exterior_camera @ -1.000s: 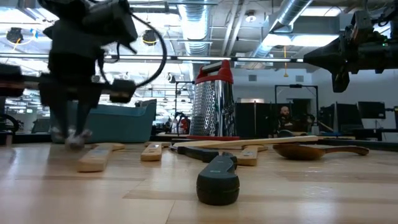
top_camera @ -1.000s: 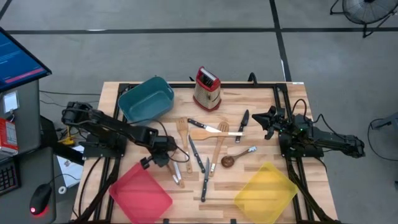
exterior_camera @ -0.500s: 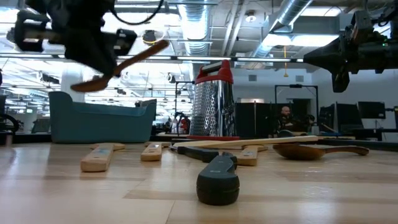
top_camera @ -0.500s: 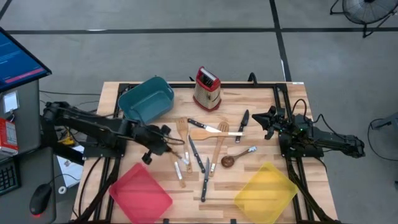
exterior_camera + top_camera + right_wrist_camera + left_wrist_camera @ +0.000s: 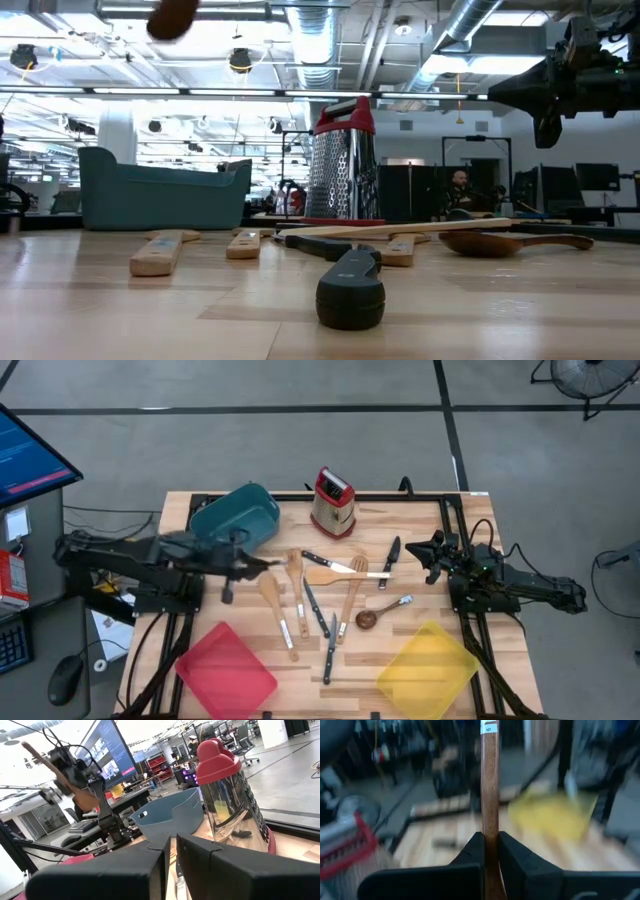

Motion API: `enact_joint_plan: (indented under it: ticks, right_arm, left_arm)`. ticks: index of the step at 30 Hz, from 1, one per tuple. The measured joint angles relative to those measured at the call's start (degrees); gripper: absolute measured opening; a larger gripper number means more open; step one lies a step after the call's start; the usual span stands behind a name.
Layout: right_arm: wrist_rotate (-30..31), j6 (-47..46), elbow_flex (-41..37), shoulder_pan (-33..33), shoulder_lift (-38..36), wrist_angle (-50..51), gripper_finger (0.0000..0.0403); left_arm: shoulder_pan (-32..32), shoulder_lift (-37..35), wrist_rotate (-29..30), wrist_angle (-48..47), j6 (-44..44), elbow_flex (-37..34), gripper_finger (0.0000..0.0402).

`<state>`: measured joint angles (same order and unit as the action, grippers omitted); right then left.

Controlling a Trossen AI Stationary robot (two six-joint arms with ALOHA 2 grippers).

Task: Pick & Place Kitchen Items
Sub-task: Put the brown wooden serving spoon into the blue bin

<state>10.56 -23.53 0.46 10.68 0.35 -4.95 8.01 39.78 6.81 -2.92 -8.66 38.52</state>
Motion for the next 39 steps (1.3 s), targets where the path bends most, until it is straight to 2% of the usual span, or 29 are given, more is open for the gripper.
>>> enact_joint_plan:
  ticks: [7, 15, 20, 22, 25, 27, 31, 33, 35, 39]
  right_arm:
    - [0.01, 0.0, 0.0, 0.0, -0.01, 0.11, 0.0044]
    - [-0.01, 0.03, 0.0, 0.0, -0.01, 0.22, 0.0044]
    - [0.01, 0.02, 0.01, 0.0, -0.01, 0.22, 0.0044]
    - [0.01, 0.04, 0.0, 0.0, -0.01, 0.23, 0.0044]
    - [0.0, 0.06, 0.01, 0.0, -0.01, 0.22, 0.0044]
    - [0.01, 0.07, 0.0, 0.0, -0.01, 0.24, 0.0044]
    - [0.01, 0.04, 0.0, -0.02, -0.01, 0.26, 0.0044]
    - [0.01, 0.04, -0.01, -0.01, -0.01, 0.26, 0.0044]
    - [0.01, 0.05, 0.0, -0.01, -0.01, 0.26, 0.0044]
    - [0.01, 0.04, -0.01, -0.02, -0.01, 0.26, 0.0044]
  left_arm:
    - [-0.21, -7.42, -5.94, 15.37, 6.63, 0.02, 0.0015]
    - [-0.21, -11.23, -16.86, 27.42, 10.91, 0.02, 0.0017]
    - [-0.21, -11.7, -15.68, 28.32, 10.22, 0.02, 0.0016]
    - [-0.21, -11.39, -11.14, 28.01, 8.76, 0.02, 0.0014]
    - [-0.21, -10.77, 0.34, 24.86, 3.61, 0.02, 0.0012]
    - [-0.21, -10.34, 11.78, 20.63, -1.15, 0.02, 0.0013]
    - [-0.65, -8.5, 39.66, 13.11, -7.98, 0.0, 0.0017]
    - [-1.91, -7.04, 49.49, 10.96, -9.84, 0.0, 0.0016]
    - [-3.62, -5.53, 53.74, 9.79, -10.75, -0.02, 0.0015]
    - [-8.48, -2.15, 53.0, 9.71, -10.65, -0.02, 0.0013]
